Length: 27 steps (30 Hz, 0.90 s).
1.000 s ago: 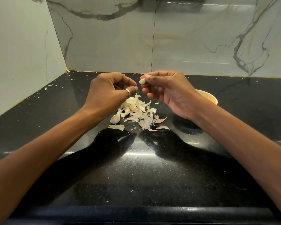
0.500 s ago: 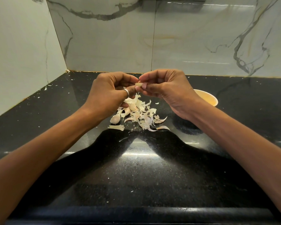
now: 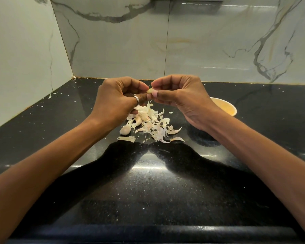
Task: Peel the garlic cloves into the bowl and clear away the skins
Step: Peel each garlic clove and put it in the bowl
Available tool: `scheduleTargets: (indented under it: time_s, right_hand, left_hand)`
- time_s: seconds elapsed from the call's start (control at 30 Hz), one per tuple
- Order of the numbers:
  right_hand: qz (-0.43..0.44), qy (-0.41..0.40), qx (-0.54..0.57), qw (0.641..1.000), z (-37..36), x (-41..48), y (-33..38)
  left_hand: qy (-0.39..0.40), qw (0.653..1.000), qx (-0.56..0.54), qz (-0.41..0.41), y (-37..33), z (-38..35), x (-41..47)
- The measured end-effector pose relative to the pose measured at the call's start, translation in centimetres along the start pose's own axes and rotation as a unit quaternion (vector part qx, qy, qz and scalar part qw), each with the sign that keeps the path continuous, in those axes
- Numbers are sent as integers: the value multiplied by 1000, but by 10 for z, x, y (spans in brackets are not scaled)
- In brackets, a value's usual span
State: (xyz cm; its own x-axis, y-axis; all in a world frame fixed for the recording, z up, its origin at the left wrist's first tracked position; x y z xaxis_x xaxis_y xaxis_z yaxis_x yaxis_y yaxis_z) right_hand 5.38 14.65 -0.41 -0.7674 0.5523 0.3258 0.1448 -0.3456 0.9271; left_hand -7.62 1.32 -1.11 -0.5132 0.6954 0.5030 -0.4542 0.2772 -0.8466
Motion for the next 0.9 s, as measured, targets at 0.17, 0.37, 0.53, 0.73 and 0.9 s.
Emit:
scheduleTargets:
  time_s: [0.17,0.37,0.53,0.73,0.9]
  right_hand:
    - [34,-23,-31,999,3,2,-3]
    - [56,-26,-48,997,2,1,-4]
    - [67,-26,-49,996,1,2,-6]
    - [56,-20,-29,998,-3,-1,-7]
    - [32,9,23,999,-8,-2,-8]
  left_hand:
    - [5,1000,20,-2,4,0,2]
    - [3,1000,14,-7,-1,-1,0]
    - [-16,999,41,-23,1,0,0]
    - [-19,998,56,-35,0,-1,-1]
    - [-24,992,108,-59,1,0,-1]
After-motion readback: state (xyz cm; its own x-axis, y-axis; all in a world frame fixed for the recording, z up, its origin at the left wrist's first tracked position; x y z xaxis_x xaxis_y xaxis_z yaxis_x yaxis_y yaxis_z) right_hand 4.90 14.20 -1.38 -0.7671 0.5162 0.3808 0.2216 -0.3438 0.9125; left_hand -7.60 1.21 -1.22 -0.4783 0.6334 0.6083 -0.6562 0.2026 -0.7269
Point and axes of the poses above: each hand's wrist, its own x-axis towards the middle knuckle, its own z-axis out of the back of the hand, y = z × x, the point moved 1 cm from there along x, towards the middle knuckle, and after that the axes turned 10 degrees about -x, right-handed, at the moved point
